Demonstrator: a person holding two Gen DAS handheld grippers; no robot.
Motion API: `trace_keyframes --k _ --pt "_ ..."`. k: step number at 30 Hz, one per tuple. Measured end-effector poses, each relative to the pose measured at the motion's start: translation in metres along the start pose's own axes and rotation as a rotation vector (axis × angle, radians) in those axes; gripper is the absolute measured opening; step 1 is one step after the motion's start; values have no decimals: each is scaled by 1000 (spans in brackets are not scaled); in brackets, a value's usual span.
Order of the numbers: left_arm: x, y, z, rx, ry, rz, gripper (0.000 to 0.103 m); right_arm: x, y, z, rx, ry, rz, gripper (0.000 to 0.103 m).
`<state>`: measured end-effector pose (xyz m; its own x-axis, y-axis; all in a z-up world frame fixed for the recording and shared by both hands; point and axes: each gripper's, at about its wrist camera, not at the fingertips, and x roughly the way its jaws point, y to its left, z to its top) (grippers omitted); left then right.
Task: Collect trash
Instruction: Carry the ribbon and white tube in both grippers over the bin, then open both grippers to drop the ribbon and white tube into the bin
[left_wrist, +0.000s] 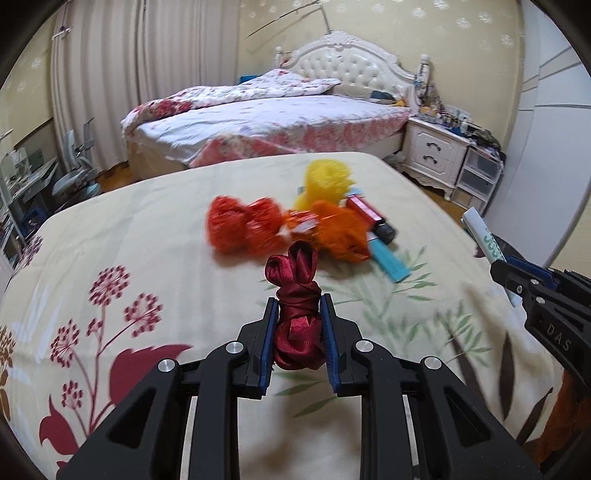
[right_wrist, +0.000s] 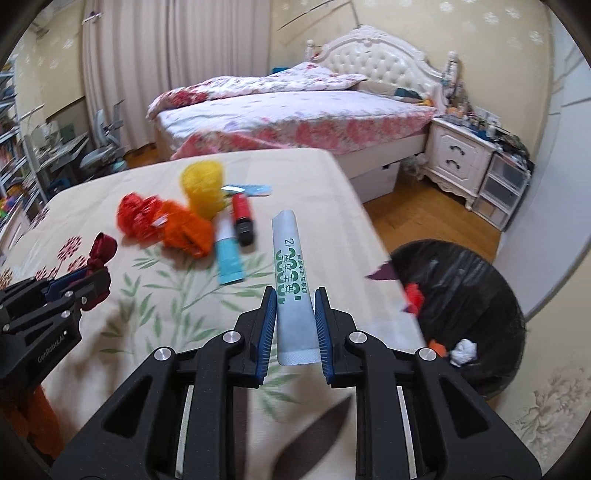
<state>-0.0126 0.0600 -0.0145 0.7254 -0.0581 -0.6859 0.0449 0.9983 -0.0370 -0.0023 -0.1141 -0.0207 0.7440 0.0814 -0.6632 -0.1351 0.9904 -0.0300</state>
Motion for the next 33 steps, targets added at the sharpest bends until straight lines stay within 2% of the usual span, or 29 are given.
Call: trace_keyframes --k 12,21,33 --pt "13 -100 31 143 -70 -155 24 -2 -91 1 138 -44 -200 21" --pt "40 -156 49 219 -74 -218 24 11 -130 -3 213 -51 -253 21" --pt "75 -203 60 290 -44 -236 24 34 -161 -7 284 -39 -277 21"
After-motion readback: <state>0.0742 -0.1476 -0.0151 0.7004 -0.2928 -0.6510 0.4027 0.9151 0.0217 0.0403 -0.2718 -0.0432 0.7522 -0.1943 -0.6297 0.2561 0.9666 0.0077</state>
